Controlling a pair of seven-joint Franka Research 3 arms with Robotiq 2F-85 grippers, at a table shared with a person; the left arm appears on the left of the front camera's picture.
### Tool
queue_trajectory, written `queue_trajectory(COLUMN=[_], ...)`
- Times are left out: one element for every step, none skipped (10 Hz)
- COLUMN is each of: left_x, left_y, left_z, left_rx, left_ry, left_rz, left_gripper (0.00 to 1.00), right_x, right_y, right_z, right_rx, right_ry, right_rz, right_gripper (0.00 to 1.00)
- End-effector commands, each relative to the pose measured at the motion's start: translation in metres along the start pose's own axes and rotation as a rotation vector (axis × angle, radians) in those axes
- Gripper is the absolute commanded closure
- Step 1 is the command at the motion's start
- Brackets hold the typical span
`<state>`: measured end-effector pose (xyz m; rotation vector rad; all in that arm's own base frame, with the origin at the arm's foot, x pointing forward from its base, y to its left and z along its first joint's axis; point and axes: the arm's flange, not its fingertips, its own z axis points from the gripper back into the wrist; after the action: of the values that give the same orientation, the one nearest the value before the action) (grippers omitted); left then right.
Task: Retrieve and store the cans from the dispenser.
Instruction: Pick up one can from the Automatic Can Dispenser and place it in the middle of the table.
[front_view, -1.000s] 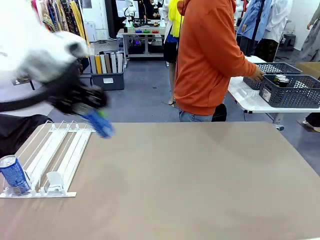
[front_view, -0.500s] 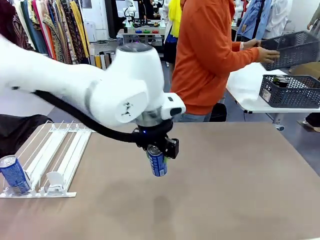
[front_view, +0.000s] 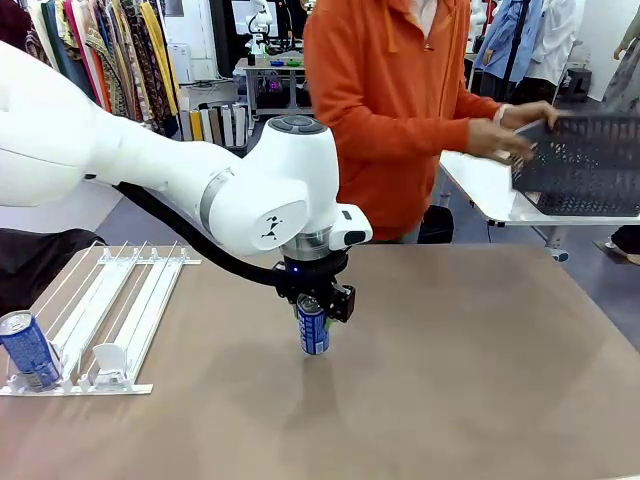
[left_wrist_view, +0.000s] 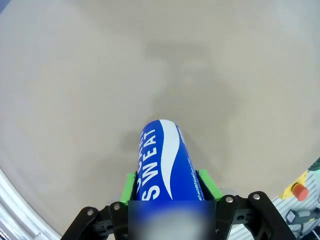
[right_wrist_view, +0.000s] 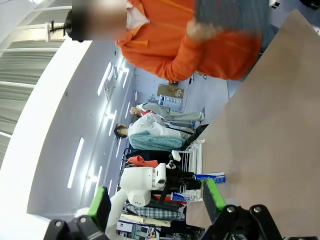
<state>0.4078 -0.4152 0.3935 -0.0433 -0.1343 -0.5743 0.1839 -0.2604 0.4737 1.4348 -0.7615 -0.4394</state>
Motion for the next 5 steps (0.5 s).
queue_trajectory(left_x=[0.0068,0.0087,0.0098,0.0073,0.0098], left_y=[0.0024,0.0023,0.0026,0.0023,0.003], left_z=[0.0015,-0.0002,-0.0021,-0.003,-0.0026], left_rx=[-0.059,-0.053,-0.052,-0.044,-0.035], left_ry=[0.036,0.04,0.052,0.056,0.054], left_rz=[0.015,0.015,0.009,0.012,0.017], left_gripper=[1.0,1.0,1.0,1.0,0.75], right_x=[0.0035,0.0035,0.0035,0.0035,0.0035], right_y=[0.0036,0.0036,0.0036,0.0036,0.0036], right_z=[-0.0017,-0.0017,-0.0017,-0.0017,-0.0017], right_rx=[0.02,0.02,0.02,0.02,0.02], right_ry=[-0.01,-0.01,-0.01,-0.01,-0.01], right_rz=[0.01,0.01,0.01,0.01,0.01], right_gripper=[0.0,0.0,0.0,0.0,0.0])
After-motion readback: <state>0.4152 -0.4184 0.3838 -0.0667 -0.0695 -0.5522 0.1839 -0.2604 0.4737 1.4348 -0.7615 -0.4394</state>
